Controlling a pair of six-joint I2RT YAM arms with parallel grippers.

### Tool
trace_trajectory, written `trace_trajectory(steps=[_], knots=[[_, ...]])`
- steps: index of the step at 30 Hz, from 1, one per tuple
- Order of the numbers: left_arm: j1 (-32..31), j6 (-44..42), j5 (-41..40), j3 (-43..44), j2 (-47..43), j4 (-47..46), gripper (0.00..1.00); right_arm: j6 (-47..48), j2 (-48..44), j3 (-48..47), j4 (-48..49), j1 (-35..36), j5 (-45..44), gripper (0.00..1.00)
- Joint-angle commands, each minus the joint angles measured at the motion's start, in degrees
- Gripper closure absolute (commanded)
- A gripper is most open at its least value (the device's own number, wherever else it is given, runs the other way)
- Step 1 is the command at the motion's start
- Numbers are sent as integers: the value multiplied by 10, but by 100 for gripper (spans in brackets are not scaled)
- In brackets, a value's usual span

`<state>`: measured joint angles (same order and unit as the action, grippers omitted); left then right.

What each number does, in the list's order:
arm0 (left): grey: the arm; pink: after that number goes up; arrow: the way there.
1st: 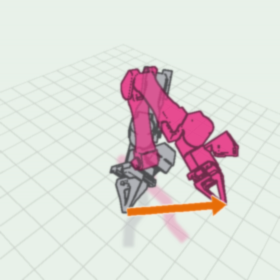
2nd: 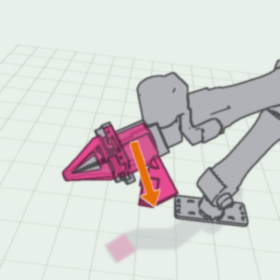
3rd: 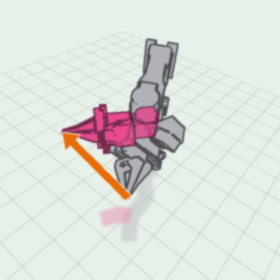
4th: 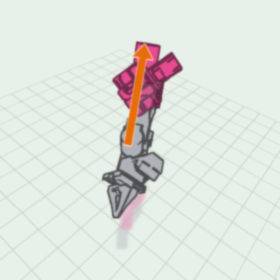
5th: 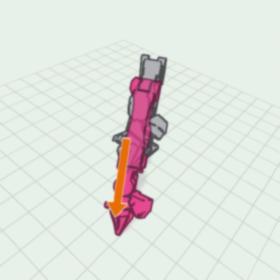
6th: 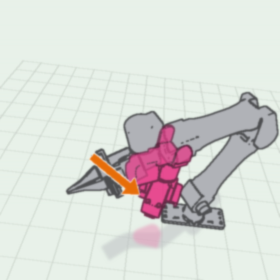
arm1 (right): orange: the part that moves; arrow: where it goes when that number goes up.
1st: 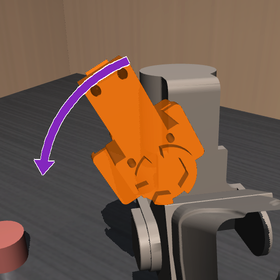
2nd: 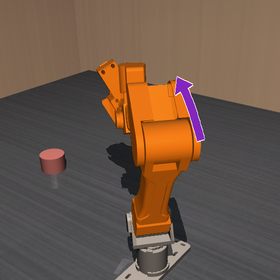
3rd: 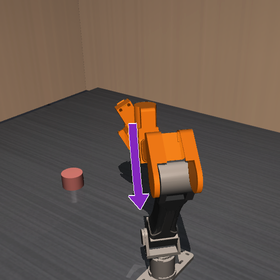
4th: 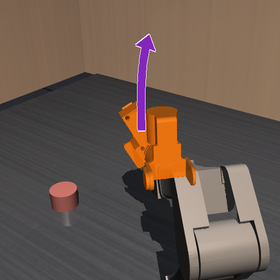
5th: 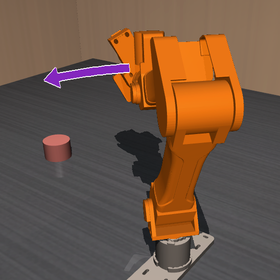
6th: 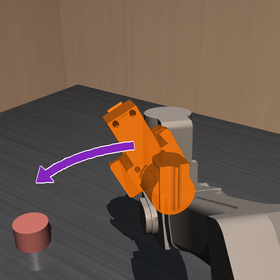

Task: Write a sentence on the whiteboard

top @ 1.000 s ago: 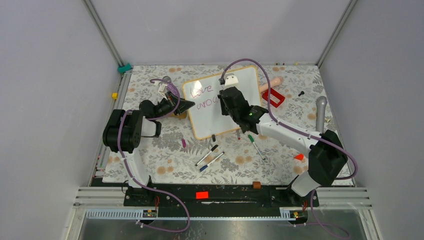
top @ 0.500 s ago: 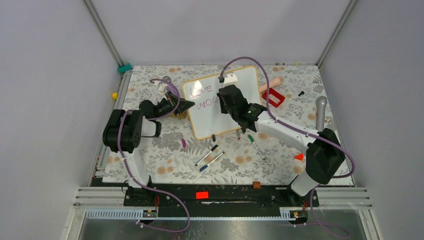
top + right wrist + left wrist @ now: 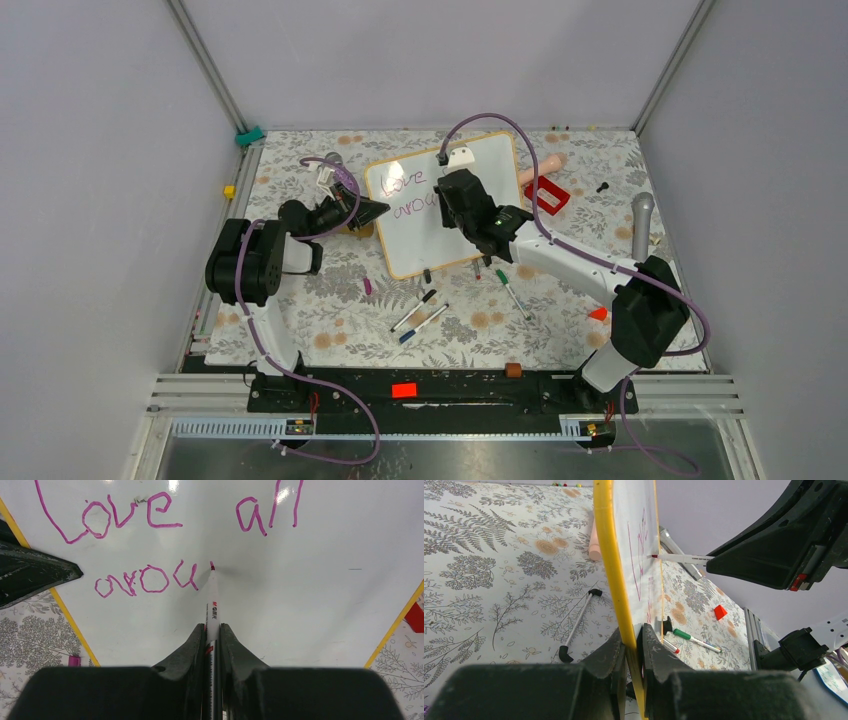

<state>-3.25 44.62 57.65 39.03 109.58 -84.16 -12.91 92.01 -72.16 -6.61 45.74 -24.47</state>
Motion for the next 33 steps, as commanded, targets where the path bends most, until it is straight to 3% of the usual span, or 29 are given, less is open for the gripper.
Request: trace_trajectory(steps=[1, 33], knots=[[2, -93, 42, -3, 21, -5, 100, -11, 4, -14, -9, -5, -2, 100], [3, -93, 44, -3, 21, -5, 100, -29, -14, 21, -13, -4, 3, 100]])
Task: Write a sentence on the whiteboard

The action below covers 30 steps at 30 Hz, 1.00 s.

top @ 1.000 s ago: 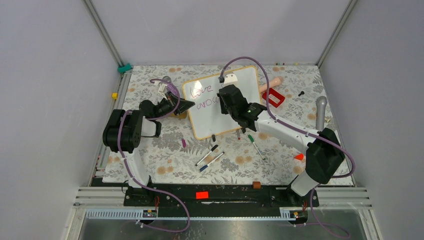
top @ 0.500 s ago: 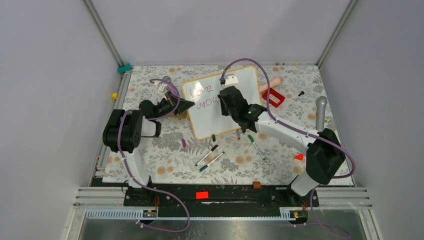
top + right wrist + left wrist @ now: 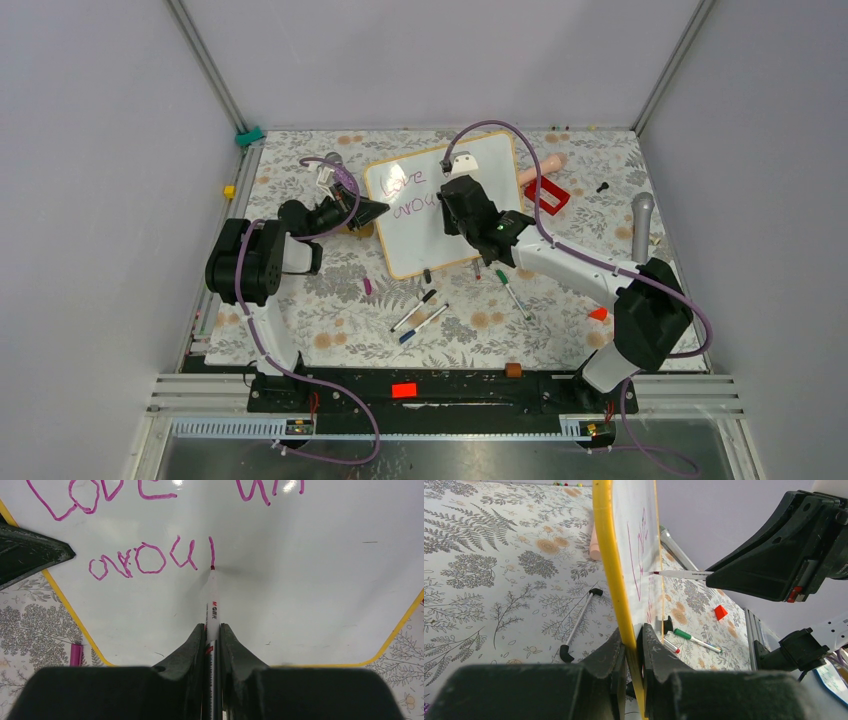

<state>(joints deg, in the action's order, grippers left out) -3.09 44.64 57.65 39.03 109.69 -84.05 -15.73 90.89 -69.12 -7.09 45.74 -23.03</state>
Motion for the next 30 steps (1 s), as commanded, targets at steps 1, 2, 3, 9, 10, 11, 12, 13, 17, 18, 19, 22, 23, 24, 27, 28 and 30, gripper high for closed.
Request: trace_trajectory(steps=[1, 2, 3, 9, 10, 11, 12, 13, 17, 18, 19, 22, 23, 24, 27, 28, 30], knots=[[1, -93, 44, -4, 20, -6, 100, 1, 0, -16, -9, -4, -12, 100], [1, -93, 44, -4, 20, -6, 100, 3, 3, -20, -11, -5, -13, 100], [1, -93, 45, -4, 20, -5, 100, 5, 5, -26, -13, -5, -14, 100], [1, -91, 44, -1, 21, -6, 100, 12, 12, -44, -17, -5, -26, 100], [1, -91, 44, -2, 21, -6, 100, 14, 12, -45, -17, -5, -28, 100], [1, -91, 44, -2, 21, -6, 100, 14, 14, -46, -17, -6, -29, 100], [1, -91, 45, -1, 22, -6, 100, 14, 14, -48, -17, -6, -29, 100], [1, -91, 45, -2, 22, -6, 100, 15, 14, -49, -17, -7, -29, 100], [1, -90, 44, -1, 23, -5, 100, 17, 18, -56, -17, -9, -28, 100], [1, -90, 45, 0, 24, -6, 100, 17, 20, -58, -18, -9, -28, 100], [1, -90, 44, 0, 24, -6, 100, 17, 20, -60, -19, -10, -29, 100], [1, -90, 45, 0, 24, -6, 100, 20, 23, -65, -20, -11, -29, 100], [1, -90, 45, 0, 23, -6, 100, 21, 25, -66, -20, -12, -30, 100], [1, -90, 44, -1, 23, -6, 100, 21, 25, -68, -20, -12, -30, 100], [1, -90, 44, 0, 24, -6, 100, 22, 26, -71, -20, -14, -30, 100], [1, -90, 44, 0, 23, -6, 100, 22, 27, -72, -20, -15, -30, 100], [1, -90, 44, 0, 23, -5, 100, 23, 27, -73, -20, -16, -29, 100]])
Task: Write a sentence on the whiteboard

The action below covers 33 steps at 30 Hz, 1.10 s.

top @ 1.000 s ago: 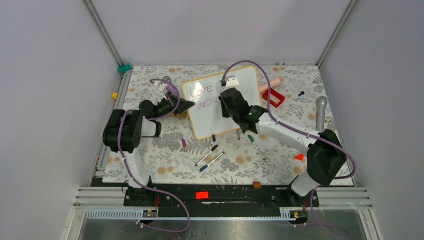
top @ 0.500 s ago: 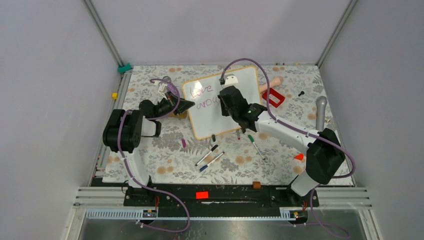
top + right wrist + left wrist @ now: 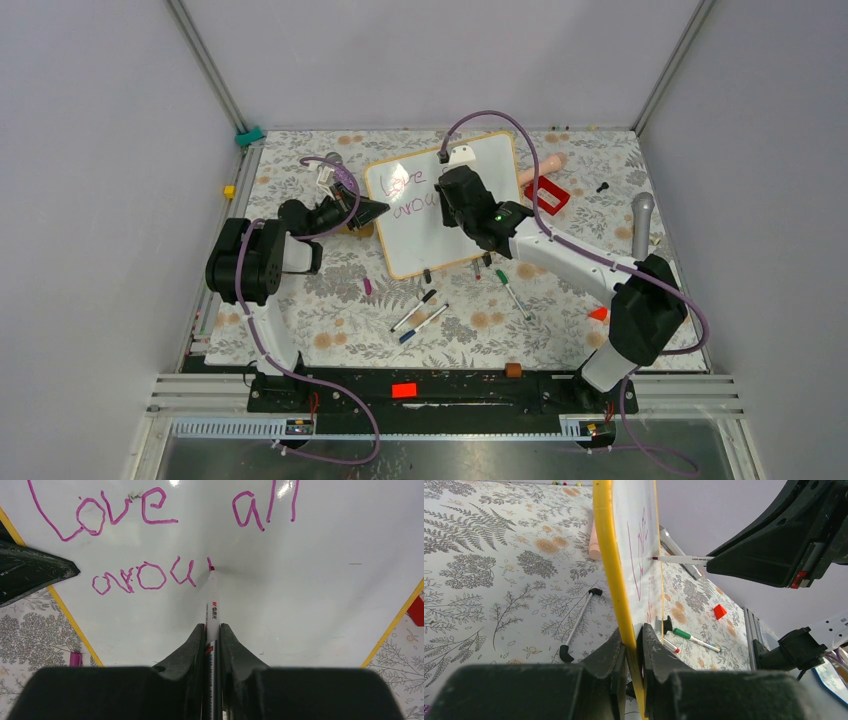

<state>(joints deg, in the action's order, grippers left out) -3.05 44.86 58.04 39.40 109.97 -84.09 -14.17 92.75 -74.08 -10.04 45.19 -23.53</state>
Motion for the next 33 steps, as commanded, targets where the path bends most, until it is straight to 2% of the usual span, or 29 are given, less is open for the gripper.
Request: trace_trajectory(steps=[1, 10, 11, 12, 33], knots=[[1, -92, 41, -4, 21, -6, 100, 7, 8, -24, 9, -10, -25, 100], [1, -94, 42, -5, 21, -6, 100, 9, 9, -28, 9, -14, -25, 100], [1, -94, 41, -5, 20, -5, 100, 8, 8, -27, 9, -16, -26, 89], [0, -94, 41, -5, 20, -5, 100, 7, 8, -27, 7, -16, -28, 100], [4, -96, 40, -9, 18, -6, 100, -12, -16, 22, -13, -20, -4, 100]])
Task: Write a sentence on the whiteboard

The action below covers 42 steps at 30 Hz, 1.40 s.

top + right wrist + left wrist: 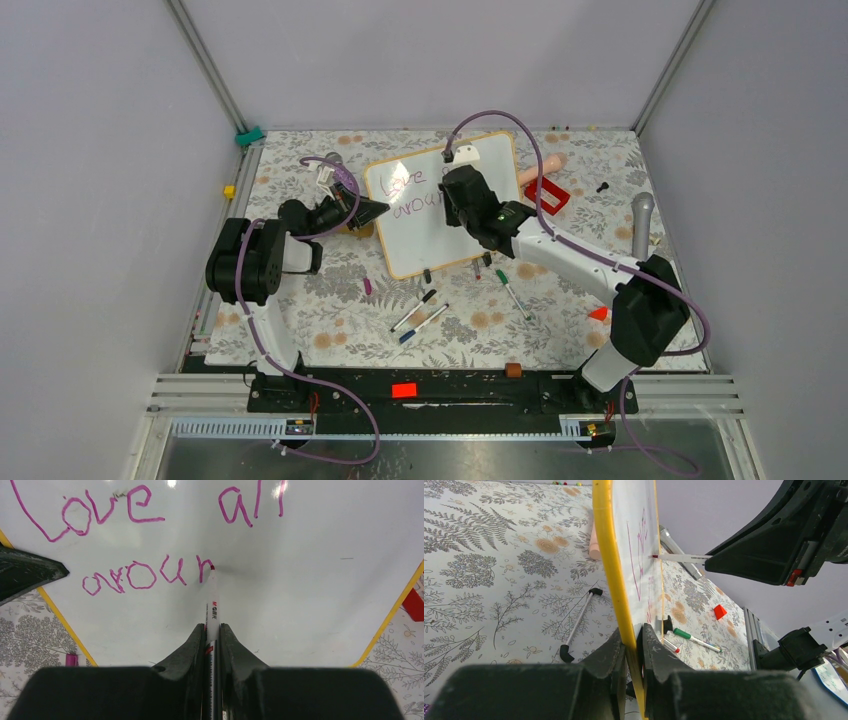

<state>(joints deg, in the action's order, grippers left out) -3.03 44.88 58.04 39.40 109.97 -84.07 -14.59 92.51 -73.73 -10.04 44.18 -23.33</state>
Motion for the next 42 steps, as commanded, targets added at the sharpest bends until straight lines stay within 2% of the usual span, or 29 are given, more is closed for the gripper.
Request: trace_trajectory(steps=[1, 15, 23, 42], knots=[[4, -96, 40, -9, 18, -6, 100, -8, -15, 21, -14, -11, -4, 100], [4, -95, 42, -7, 19, -6, 100, -8, -45, 19, -4, -11, -7, 100], [4, -94, 45, -5, 21, -6, 100, -9, -99, 66, 56, -11, 0, 100], [4, -91, 47, -2, 23, -6, 100, -14, -42, 18, 26, -25, 10, 100]])
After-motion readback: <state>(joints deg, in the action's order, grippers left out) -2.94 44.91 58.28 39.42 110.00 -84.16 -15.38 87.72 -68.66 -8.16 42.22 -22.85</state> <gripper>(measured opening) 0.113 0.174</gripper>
